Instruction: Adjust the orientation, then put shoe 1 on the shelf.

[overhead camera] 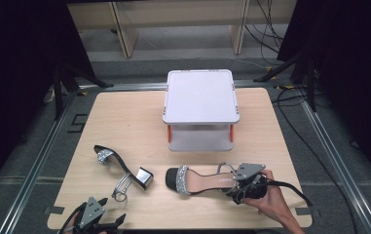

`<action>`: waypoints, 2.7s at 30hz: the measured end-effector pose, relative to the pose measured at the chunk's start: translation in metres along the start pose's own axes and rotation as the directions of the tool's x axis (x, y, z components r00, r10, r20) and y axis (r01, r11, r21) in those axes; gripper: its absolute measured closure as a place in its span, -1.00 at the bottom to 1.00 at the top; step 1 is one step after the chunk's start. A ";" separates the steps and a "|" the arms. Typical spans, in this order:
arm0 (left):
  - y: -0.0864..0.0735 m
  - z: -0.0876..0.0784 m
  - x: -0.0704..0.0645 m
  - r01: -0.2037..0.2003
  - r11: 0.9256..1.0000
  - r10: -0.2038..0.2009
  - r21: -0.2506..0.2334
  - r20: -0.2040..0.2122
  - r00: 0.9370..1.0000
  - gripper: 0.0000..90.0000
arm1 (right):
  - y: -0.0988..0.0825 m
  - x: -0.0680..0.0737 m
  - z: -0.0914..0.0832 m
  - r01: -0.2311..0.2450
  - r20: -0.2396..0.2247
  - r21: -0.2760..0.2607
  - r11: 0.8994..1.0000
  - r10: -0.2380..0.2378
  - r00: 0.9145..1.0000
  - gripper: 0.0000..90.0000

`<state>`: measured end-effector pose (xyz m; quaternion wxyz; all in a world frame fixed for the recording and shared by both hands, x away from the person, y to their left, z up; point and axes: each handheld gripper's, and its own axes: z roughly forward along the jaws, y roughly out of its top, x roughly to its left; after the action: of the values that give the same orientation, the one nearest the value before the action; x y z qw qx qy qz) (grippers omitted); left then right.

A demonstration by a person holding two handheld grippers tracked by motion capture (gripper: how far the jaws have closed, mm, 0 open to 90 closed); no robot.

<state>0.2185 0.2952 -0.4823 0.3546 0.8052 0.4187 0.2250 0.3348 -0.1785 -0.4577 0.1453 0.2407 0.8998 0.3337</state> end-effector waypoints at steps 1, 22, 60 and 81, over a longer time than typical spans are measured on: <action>0.000 0.000 0.000 -0.002 1.000 0.002 0.001 0.000 1.000 -0.61 | -0.001 -0.002 0.000 -0.047 0.046 0.012 0.999 0.047 0.998 -0.35; 0.000 0.000 0.000 -0.001 1.000 0.001 -0.003 -0.004 1.000 -0.61 | -0.006 0.053 -0.020 -0.116 -0.119 0.004 0.993 0.115 0.986 -0.19; 0.000 0.001 0.000 0.012 1.000 -0.012 -0.006 -0.002 1.000 -0.61 | 0.009 0.029 -0.004 -0.085 -0.129 -0.050 0.995 0.078 0.989 0.61; 0.000 0.001 0.000 0.012 1.000 -0.012 -0.007 0.000 1.000 -0.61 | 0.038 0.041 -0.011 0.029 -0.173 -0.080 0.996 -0.042 0.984 0.95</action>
<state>0.2192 0.2944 -0.4829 0.3586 0.8014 0.4227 0.2246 0.3080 -0.1373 -0.4279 0.0813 0.1886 0.8996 0.3854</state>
